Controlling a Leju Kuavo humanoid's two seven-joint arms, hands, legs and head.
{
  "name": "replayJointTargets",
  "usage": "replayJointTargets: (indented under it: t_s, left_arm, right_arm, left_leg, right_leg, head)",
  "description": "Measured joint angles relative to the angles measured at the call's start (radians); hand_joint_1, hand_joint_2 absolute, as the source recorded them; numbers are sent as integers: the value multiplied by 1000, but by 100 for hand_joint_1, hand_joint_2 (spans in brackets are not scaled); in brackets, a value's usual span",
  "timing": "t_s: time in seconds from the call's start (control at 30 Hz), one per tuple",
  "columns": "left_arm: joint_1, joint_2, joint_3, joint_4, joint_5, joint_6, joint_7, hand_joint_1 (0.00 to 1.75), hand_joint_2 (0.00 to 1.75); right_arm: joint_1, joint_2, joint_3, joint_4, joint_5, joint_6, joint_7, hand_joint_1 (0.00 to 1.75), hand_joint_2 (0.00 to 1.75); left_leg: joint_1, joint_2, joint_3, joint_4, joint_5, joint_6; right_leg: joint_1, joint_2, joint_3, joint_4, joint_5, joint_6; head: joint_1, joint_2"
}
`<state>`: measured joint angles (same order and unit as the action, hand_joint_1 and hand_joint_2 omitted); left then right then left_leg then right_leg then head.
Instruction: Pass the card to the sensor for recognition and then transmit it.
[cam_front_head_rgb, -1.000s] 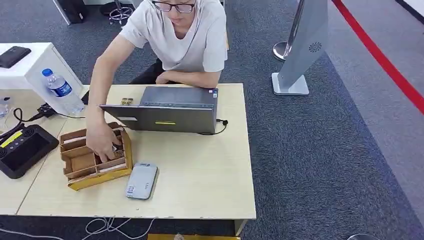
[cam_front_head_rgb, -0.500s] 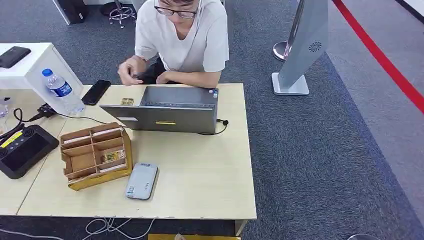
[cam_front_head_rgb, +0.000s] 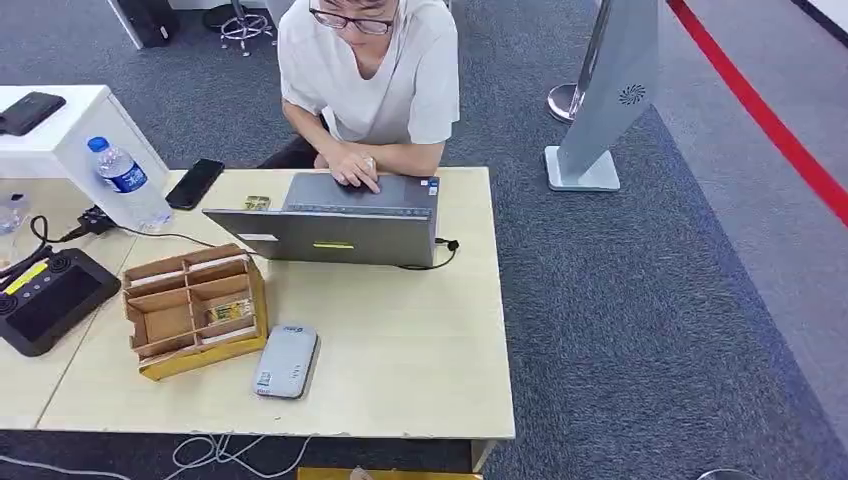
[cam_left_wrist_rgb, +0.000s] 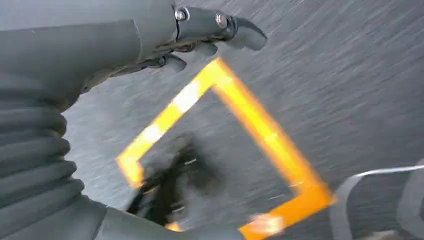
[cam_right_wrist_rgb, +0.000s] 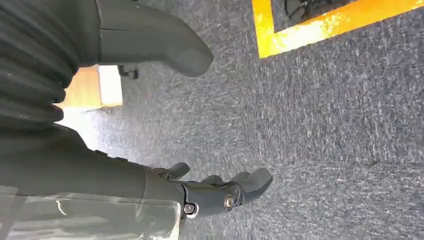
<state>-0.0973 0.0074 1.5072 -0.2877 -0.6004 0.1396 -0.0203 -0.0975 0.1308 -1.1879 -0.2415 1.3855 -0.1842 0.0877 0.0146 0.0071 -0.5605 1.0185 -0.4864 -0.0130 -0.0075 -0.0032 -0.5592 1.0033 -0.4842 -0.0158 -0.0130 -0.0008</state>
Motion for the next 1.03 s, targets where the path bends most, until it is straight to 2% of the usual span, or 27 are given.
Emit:
replayJointTargets:
  t_s: [0.07, 0.17, 0.2, 0.3, 0.53, 0.77, 0.9, 0.93, 1.03]
  left_arm:
    - [-1, -24, 0, 14, -4, 4, 8, 0, 0]
    - [-2, -36, 0, 22, -6, 5, 12, 0, 0]
    - [-2, -40, 0, 23, -8, 4, 19, 0, 175]
    - [-2, -55, 0, 30, -30, -10, 65, 0, 175]
    - [-9, -137, -41, 45, -139, -6, 146, 0, 175]
    - [-10, -194, -103, 47, -198, 8, 179, 0, 175]
    - [-3, -194, -165, 47, -186, 9, 185, 0, 175]
    - [1, -194, -188, 47, -175, 8, 184, 0, 175]
    - [9, -189, -251, 47, -139, 3, 177, 0, 175]
  right_arm:
    - [0, 0, 3, 0, 0, 0, 3, 0, 175]
    - [0, 0, 5, 0, 0, 0, 3, 0, 175]
    - [0, 0, 5, 1, 0, 0, 3, 0, 175]
    - [0, 0, 7, 2, 4, 8, 3, 0, 175]
    - [0, 13, 26, 4, 24, 31, -3, 0, 175]
    - [1, 34, 39, 7, 37, 33, -6, 0, 175]
    - [11, 36, 79, 6, -4, 38, -2, 0, 175]
    - [14, 36, 95, 4, -26, 39, -2, 0, 0]
    - [24, 34, 139, -2, -90, 46, -5, 0, 0]
  left_leg:
    - [0, 0, 0, 1, 0, 0]
    - [0, 0, 0, 1, 0, 0]
    - [0, 0, 0, 1, 0, 0]
    - [0, 0, 0, 0, 0, 0]
    - [0, 0, 0, 1, 0, 0]
    - [0, 0, 0, 1, 0, 1]
    - [0, 0, 0, 1, 0, 0]
    - [0, 0, 0, 1, 0, 0]
    - [0, 0, 0, 1, 0, 1]
  right_leg:
    - [0, 0, 0, 0, 0, 0]
    - [0, 0, 0, 0, 0, 0]
    - [0, 0, 0, 0, 0, 0]
    - [0, 0, 0, 0, 0, 0]
    - [0, 0, 0, 0, 0, 0]
    - [0, 0, 0, 0, 0, 0]
    - [0, 0, 0, 0, 0, 0]
    - [0, 0, 0, 0, 0, 0]
    - [0, 0, 0, 0, 0, 0]
  head:
    - [0, 0]
    - [-1, 0]
    - [-1, 0]
    - [-2, 0]
    - [-2, 0]
    - [-2, 0]
    - [-2, 0]
    - [-2, 0]
    - [-2, 0]
